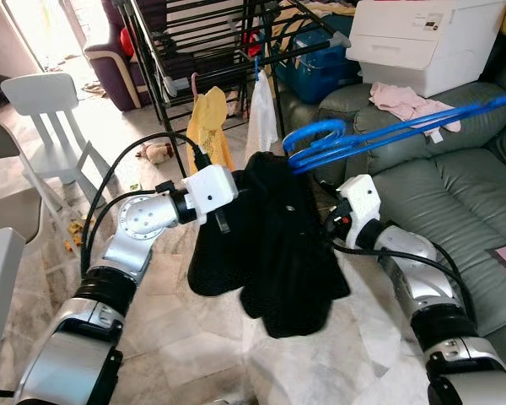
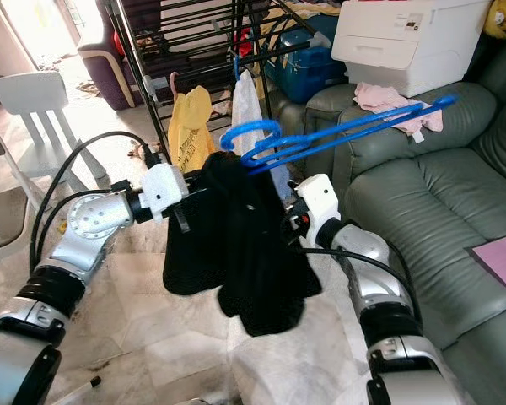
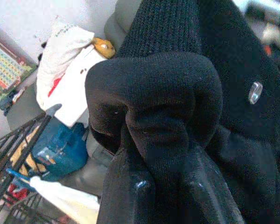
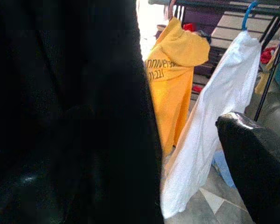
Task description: Hang hanger
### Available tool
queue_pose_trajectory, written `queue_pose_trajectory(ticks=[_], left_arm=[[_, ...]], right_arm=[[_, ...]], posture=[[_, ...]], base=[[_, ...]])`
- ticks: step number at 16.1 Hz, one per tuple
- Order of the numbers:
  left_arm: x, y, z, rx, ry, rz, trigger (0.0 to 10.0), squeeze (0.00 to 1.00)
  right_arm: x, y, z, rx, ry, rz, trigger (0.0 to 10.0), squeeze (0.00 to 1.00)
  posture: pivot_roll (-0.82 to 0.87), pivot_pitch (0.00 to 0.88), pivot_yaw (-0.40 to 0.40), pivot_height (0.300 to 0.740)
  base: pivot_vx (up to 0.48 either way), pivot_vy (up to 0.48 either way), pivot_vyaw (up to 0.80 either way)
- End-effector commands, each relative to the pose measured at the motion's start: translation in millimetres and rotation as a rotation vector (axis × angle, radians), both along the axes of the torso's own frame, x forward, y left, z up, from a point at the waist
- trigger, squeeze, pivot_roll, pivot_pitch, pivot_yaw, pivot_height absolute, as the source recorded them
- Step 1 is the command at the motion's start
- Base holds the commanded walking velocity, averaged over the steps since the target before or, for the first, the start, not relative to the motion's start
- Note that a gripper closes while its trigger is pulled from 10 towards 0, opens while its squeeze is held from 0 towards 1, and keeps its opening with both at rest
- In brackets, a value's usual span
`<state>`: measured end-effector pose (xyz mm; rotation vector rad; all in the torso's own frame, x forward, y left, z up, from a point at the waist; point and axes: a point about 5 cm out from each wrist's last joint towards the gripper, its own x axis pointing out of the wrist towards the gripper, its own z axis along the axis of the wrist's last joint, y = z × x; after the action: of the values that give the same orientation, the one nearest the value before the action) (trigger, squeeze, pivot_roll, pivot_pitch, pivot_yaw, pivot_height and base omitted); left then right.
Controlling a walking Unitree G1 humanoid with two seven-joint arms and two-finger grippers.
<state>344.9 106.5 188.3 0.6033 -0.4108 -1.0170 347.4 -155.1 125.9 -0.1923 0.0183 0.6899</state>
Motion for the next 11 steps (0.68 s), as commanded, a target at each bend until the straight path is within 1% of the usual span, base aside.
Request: queue_pose_trajectory(ticks=[1, 2, 3, 4, 5, 6, 7, 8, 9, 10, 11], left_arm=[[-0.5, 0.4, 22.0, -0.057, -0.061, -0.012, 0.0, 0.0], [1.9, -0.4, 44.9, -0.176, -0.061, -0.005, 0.0, 0.0], [4.4, 2.4, 61.5, -0.254, -0.066, 0.009, 0.0, 0.0], [7.1, 6.8, 74.2, -0.313, -0.075, 0.027, 0.0, 0.0], [9.0, 10.2, 83.1, -0.356, -0.078, 0.041, 0.0, 0.0], [10.4, 13.7, 89.4, -0.38, -0.085, 0.058, 0.0, 0.0], [12.8, 22.5, 101.3, -0.426, -0.092, 0.086, 0.0, 0.0], [13.5, 29.4, 109.0, -0.459, -0.093, 0.106, 0.0, 0.0], [13.9, 34.4, 113.2, -0.477, -0.093, 0.12, 0.0, 0.0], [15.0, 42.1, 117.4, -0.493, -0.098, 0.144, 0.0, 0.0], [15.7, 46.4, 118.3, -0.493, -0.099, 0.162, 0.0, 0.0]], right_arm=[[1.6, 5.9, -2.5, -0.026, 0.013, 0.015, 10.0, 0.0], [-0.7, 0.9, -14.6, -0.06, 0.069, -0.018, 10.0, 0.0], [-2.2, -3.6, -23.4, -0.057, 0.126, -0.054, 10.0, 0.0], [-4.2, -9.0, -31.6, -0.067, 0.168, -0.092, 10.0, 0.0], [-6.0, -13.0, -37.4, -0.074, 0.197, -0.114, 10.0, 0.0], [-7.7, -15.9, -41.8, -0.082, 0.215, -0.125, 10.0, 0.0], [-13.4, -23.8, -53.1, -0.103, 0.268, -0.149, 10.0, 0.0], [-18.1, -31.1, -62.0, -0.117, 0.313, -0.177, 10.0, 0.0], [-21.3, -37.0, -67.6, -0.131, 0.342, -0.201, 10.0, 0.0], [-25.8, -47.0, -73.9, -0.147, 0.378, -0.238, 10.0, 0.0], [-27.0, -53.6, -75.7, -0.139, 0.395, -0.275, 4.8, 0.0]], posture=[[-0.12, 0.0, 0.102, 0.74], [-0.12, 0.0, 0.102, 0.74], [-0.12, 0.0, 0.1, 0.74], [-0.12, 0.0, 0.098, 0.74], [-0.12, 0.0, 0.097, 0.74], [-0.12, 0.0, 0.097, 0.74], [-0.12, 0.0, 0.094, 0.74], [-0.12, 0.0, 0.093, 0.74], [-0.12, 0.0, 0.093, 0.74], [-0.12, 0.0, 0.09, 0.74], [-0.12, 0.0, 0.09, 0.74]], base=[[0.0, 0.0, 0.0], [0.0, 0.0, 0.0], [0.0, 0.0, 0.0], [0.0, 0.0, 0.0], [0.0, 0.0, 0.0], [0.0, 0.0, 0.0], [0.0, 0.0, 0.0], [0.0, 0.0, 0.0], [0.0, 0.0, 0.0], [0.0, 0.0, 0.0], [0.0, 0.0, 0.0]])
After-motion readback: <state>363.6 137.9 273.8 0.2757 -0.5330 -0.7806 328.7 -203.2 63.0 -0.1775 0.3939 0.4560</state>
